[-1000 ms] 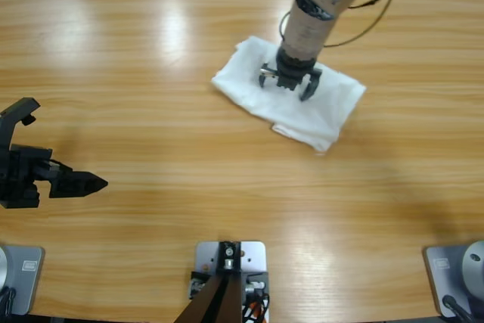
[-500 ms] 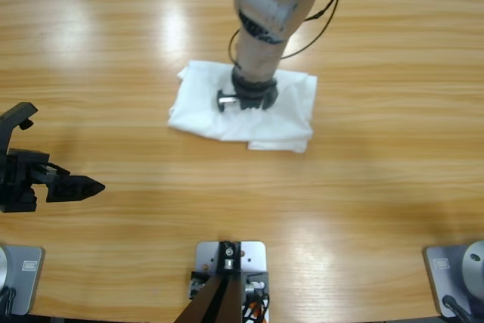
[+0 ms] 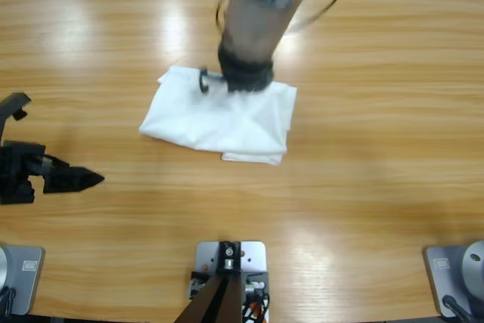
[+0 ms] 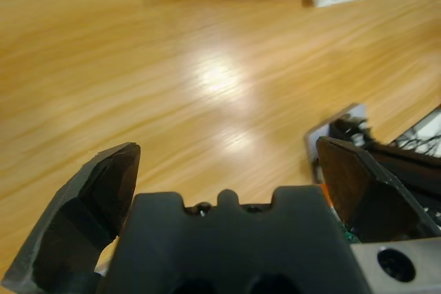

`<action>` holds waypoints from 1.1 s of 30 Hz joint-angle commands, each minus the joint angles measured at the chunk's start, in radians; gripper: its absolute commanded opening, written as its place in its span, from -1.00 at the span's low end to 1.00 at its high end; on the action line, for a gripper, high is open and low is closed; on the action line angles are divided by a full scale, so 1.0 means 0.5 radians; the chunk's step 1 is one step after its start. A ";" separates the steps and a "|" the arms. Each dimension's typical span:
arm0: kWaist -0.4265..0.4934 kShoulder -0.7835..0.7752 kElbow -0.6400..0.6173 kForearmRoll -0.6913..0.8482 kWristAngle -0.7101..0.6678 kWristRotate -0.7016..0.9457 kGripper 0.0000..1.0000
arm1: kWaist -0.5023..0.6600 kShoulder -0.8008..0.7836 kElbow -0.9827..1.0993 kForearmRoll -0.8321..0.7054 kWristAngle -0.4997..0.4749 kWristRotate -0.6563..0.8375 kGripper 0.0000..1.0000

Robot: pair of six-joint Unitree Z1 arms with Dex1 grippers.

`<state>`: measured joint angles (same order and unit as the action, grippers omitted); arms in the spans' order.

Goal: Fold clothes

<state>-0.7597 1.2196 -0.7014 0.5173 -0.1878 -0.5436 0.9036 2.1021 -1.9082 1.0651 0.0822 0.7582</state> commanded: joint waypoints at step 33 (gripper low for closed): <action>0.125 1.497 -0.696 -0.190 -0.103 -0.151 -1.00 | -0.476 0.043 1.298 -1.269 0.538 -0.274 -1.00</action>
<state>-0.7154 1.8846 -1.0818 0.4483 -0.2185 -0.6056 0.6752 2.0602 -1.3074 0.4281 0.4245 0.6194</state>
